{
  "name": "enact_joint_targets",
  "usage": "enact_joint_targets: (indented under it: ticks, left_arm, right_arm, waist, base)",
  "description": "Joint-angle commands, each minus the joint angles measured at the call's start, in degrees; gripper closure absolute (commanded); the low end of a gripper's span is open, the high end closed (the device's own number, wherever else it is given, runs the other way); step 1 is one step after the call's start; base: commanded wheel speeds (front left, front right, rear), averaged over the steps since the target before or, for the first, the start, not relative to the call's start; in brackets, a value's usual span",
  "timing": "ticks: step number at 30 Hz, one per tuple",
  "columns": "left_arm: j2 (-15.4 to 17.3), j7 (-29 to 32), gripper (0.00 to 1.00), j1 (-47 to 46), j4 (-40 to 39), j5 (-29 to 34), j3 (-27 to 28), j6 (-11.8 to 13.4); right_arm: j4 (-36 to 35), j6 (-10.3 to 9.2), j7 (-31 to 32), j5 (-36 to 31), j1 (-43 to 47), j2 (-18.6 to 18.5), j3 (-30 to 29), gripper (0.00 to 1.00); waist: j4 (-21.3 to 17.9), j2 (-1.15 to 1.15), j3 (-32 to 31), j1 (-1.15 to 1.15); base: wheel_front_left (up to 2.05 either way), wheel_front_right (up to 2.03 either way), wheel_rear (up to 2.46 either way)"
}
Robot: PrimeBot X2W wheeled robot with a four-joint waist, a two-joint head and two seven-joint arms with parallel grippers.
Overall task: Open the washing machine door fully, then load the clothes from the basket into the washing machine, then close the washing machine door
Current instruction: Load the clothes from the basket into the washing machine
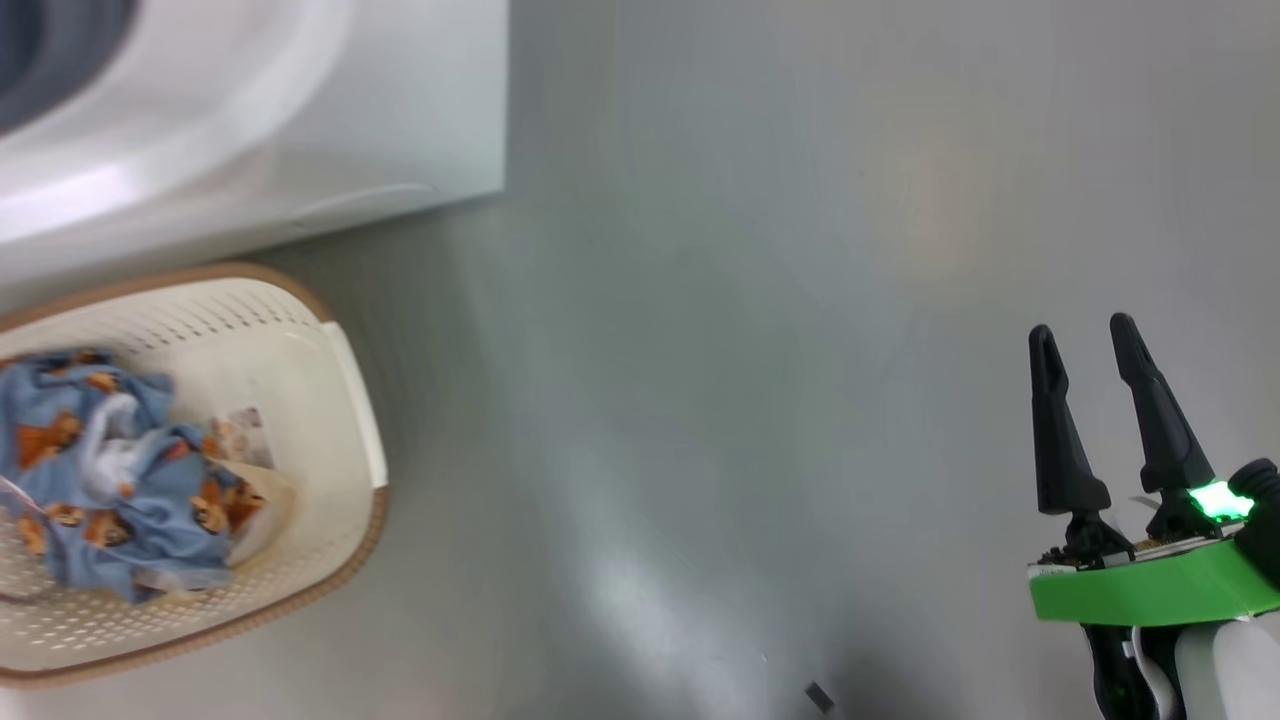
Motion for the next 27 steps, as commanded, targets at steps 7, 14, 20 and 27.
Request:
enact_joint_targets:
  ticks: [7, 14, 20, 27]
  left_arm:
    - [-3.0, -0.64, 0.0, 17.07, -15.29, 1.28, 4.98, 1.58]
    - [-8.67, -0.65, 0.0, 29.96, -24.96, 4.53, 6.8, 1.37]
    - [-14.36, -0.66, 0.0, 39.93, -30.76, 8.57, 5.81, 0.89]
    - [-17.96, -0.66, 0.0, 47.68, -32.35, 12.73, 2.65, 1.41]
  right_arm:
    - [-1.18, 0.51, -0.27, -1.74, 4.08, -2.89, 1.97, 0.0]
    - [-1.2, 0.51, -0.27, -2.6, 5.96, -4.2, 2.65, 0.0]
    - [-1.22, 0.51, -0.27, -3.41, 7.53, -5.16, 3.12, 0.0]
    - [-0.97, 0.51, -0.27, -4.23, 9.18, -5.9, 3.83, 0.0]
  waist:
    - [5.1, 0.0, -8.27, 0.01]
    - [7.26, 0.0, -12.48, 0.01]
    - [9.46, 0.0, -15.87, 0.01]
    - [11.0, 0.0, -19.76, 0.01]
  base:
    - [0.0, 0.0, 0.0]
    - [0.0, 0.0, 0.0]
    - [0.0, 0.0, 0.0]
    - [0.0, 0.0, 0.0]
